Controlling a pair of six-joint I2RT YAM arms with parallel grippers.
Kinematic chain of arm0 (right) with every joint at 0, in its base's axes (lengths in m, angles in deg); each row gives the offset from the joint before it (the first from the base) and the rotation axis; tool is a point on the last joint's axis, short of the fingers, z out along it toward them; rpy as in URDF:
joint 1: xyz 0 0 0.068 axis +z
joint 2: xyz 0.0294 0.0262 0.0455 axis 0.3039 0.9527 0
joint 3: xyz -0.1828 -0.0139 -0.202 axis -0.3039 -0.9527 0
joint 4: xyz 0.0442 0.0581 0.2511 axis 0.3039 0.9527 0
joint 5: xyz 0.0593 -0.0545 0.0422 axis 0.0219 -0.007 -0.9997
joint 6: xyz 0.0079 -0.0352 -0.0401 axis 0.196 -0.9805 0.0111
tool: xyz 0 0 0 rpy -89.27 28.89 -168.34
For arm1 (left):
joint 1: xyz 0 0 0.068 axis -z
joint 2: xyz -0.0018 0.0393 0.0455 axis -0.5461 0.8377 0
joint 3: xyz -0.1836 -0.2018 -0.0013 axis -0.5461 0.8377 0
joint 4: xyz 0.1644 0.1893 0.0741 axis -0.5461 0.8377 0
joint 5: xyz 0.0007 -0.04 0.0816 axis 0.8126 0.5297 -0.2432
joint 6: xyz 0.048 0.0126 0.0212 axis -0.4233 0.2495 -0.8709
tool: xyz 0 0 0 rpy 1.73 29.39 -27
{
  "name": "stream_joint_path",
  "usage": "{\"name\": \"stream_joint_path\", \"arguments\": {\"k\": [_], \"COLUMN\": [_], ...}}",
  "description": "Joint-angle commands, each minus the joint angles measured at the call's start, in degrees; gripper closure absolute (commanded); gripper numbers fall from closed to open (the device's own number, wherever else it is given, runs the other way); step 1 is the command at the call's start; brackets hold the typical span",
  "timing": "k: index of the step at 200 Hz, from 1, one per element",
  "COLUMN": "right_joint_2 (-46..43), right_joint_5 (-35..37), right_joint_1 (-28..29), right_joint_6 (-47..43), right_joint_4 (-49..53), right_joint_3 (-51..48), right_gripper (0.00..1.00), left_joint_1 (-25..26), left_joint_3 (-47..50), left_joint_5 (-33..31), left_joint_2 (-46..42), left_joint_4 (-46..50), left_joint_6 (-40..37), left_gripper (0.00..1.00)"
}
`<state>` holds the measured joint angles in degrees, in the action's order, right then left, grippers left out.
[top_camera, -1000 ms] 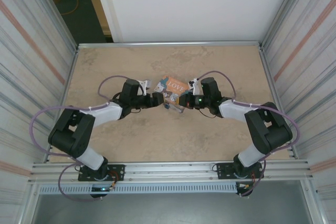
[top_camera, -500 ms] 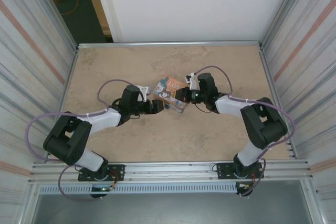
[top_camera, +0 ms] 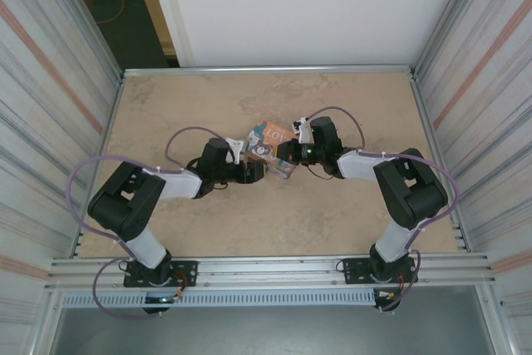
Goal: Unlock a padlock with a key
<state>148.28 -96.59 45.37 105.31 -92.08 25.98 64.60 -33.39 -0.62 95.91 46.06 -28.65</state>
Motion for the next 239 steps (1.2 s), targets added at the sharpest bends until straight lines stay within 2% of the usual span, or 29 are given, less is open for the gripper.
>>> {"name": "stream_joint_path", "arguments": {"k": [1, 59, 100, 179, 239], "right_joint_2": [0.8, 0.8, 0.6, 0.7, 0.4], "right_joint_5": [1.6, 2.0, 2.1, 1.9, 1.9], "right_joint_1": [0.2, 0.4, 0.4, 0.5, 0.6], "right_joint_6": [-1.2, -2.2, -2.5, -2.6, -2.7], "right_joint_4": [2.2, 3.9, 4.3, 4.0, 4.0], "right_joint_3": [-0.1, 0.2, 0.1, 0.0, -0.3], "right_gripper": [1.0, 1.0, 1.0, 1.0, 1.0], "left_joint_1": [1.1, 1.6, 1.9, 4.0, 5.4], "left_joint_3": [-1.7, -2.2, -2.0, -3.0, -4.1], "left_joint_5": [0.5, -2.8, -6.5, -5.3, -7.0], "left_joint_2": [1.9, 6.5, 7.5, 10.3, 11.1], "left_joint_4": [-4.7, -10.1, -11.1, -12.7, -11.6], "left_joint_6": [-1.6, -1.8, -3.0, -2.2, -1.7], "left_gripper": [0.4, 0.47, 0.48, 0.52, 0.56]}}
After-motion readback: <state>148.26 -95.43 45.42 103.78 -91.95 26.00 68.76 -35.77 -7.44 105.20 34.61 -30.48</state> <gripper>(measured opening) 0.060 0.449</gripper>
